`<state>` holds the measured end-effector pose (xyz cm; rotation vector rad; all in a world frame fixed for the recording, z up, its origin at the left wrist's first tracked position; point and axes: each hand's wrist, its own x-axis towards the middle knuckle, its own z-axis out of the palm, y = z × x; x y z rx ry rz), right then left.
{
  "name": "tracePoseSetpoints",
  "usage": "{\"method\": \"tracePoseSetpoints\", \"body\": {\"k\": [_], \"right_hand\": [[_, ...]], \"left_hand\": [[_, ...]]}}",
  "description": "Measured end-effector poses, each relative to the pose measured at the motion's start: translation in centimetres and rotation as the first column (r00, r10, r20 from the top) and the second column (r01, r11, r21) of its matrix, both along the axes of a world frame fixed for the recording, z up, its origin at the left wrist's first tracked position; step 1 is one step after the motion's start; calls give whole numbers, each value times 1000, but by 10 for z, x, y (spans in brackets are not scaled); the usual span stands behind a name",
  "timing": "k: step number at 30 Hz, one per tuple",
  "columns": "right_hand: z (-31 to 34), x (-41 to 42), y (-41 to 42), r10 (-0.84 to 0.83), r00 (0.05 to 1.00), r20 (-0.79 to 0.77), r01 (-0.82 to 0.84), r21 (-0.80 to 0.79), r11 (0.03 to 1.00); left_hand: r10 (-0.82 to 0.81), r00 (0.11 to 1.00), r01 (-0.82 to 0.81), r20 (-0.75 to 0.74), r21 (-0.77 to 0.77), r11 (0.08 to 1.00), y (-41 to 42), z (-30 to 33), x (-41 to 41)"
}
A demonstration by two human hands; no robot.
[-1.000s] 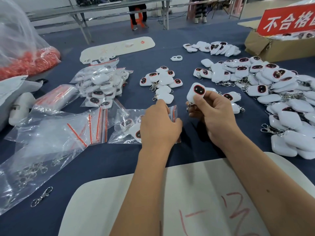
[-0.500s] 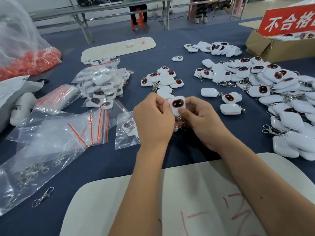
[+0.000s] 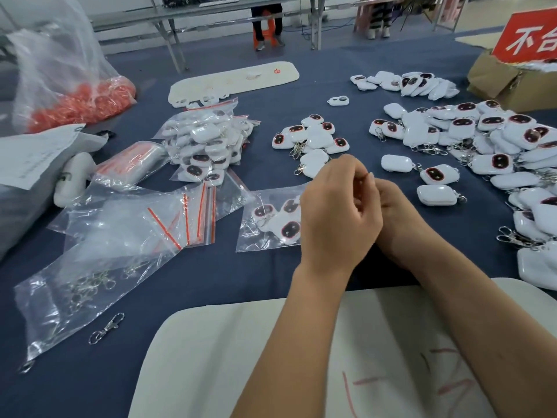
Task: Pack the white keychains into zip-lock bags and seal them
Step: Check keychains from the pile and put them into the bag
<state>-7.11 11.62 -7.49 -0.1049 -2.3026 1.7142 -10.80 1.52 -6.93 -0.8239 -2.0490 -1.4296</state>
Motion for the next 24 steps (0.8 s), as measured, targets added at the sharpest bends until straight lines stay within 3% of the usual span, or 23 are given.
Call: {"method": "tracePoseSetpoints", "body": {"k": [6,12,14,16,18,20,21,24], "right_hand": [[-2,-2,-6,-211,975,-70,215,64,974],[5,0,-4,-98,995,-9,98,245,965],[4,3,-4,-180,982,-52,187,218,958],[0,1,-1,-425,893,-149,450,265,853],[-3,2,8,-678,692,-248,715,372,593],[-4,7,19,-779,555,-290,787,485,381],[-5,7,23,-794,559,-239,750,554,362],[-7,4,25,-762,647,-7,531,722,444]], "left_hand": [[-55,998,55,2,88,995,1,-4,-2],[-71,995,61,77,130,990,3,-8,-3],[-88,992,74,92,145,987,3,-9,-4],[-123,985,108,123,126,986,3,-10,-5],[-156,971,144,179,80,986,4,-13,-6],[-182,951,184,250,13,983,5,-16,-8],[-195,939,212,284,-30,977,6,-18,-9],[-222,910,292,349,-160,943,6,-23,-10]]}}
